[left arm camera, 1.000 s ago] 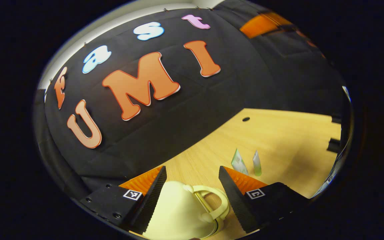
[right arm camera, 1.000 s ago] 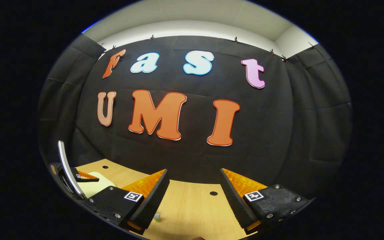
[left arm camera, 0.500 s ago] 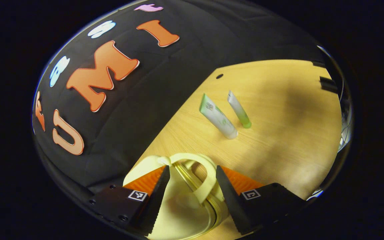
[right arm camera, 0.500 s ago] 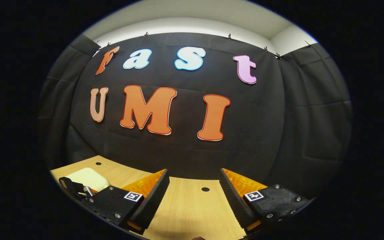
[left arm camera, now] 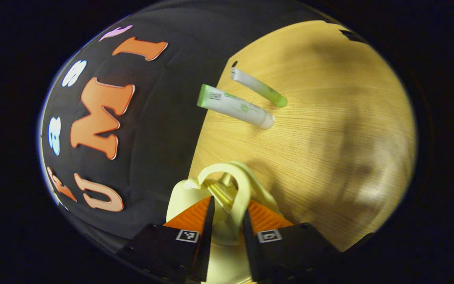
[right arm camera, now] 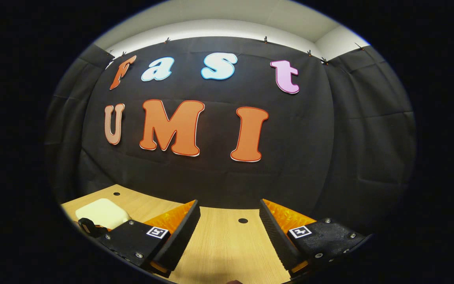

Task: First open the suitcase, pack the skin care products into it, and then close the suitcase.

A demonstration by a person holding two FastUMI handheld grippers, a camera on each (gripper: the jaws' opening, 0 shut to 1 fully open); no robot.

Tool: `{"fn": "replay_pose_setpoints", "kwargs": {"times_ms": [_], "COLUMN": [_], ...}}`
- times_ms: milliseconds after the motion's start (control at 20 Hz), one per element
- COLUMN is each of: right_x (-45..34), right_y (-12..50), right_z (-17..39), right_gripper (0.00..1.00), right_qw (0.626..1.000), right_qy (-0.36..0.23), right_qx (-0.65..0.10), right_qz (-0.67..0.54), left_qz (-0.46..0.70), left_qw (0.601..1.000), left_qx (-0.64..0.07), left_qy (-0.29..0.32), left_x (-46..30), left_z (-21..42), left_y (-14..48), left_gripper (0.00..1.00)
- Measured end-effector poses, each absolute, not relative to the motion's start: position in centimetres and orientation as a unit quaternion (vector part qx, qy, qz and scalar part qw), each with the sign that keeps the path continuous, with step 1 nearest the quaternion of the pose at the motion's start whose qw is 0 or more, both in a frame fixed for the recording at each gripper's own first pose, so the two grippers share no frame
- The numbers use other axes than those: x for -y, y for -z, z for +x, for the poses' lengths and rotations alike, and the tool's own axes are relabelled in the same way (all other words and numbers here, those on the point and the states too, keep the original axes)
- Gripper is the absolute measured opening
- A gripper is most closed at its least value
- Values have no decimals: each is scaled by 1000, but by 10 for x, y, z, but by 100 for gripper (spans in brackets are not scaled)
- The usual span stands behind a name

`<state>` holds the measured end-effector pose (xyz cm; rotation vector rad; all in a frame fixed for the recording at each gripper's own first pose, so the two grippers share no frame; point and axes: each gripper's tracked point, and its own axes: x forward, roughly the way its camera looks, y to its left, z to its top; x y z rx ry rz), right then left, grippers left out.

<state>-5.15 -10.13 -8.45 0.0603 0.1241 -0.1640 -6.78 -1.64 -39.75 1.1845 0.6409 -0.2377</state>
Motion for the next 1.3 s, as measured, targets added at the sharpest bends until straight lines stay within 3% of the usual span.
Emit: {"fn": "replay_pose_setpoints", "kwargs": {"times_ms": [150, 650, 900, 1300], "right_x": [95, 30, -25, -110], "right_y": [92, 103, 94, 65], "right_z": [-54, -46, -31, -11], "right_gripper": [95, 95, 95, 95], "right_qw": [994, 995, 995, 995], "right_qy": [78, 19, -29, -72], "right_qx": [-69, -91, -92, -68], "right_qz": [30, 17, 20, -3], "left_qz": [532, 346, 279, 180], "left_qw": [783, 908, 935, 950], "left_qx": [-304, -235, -196, -160], "left_qy": [111, -5, -94, -200], "left_x": [16, -55, -112, -190], "left_z": [-71, -64, -73, -106], "left_y": [397, 270, 220, 215], "left_gripper": [8, 6, 5, 7]}}
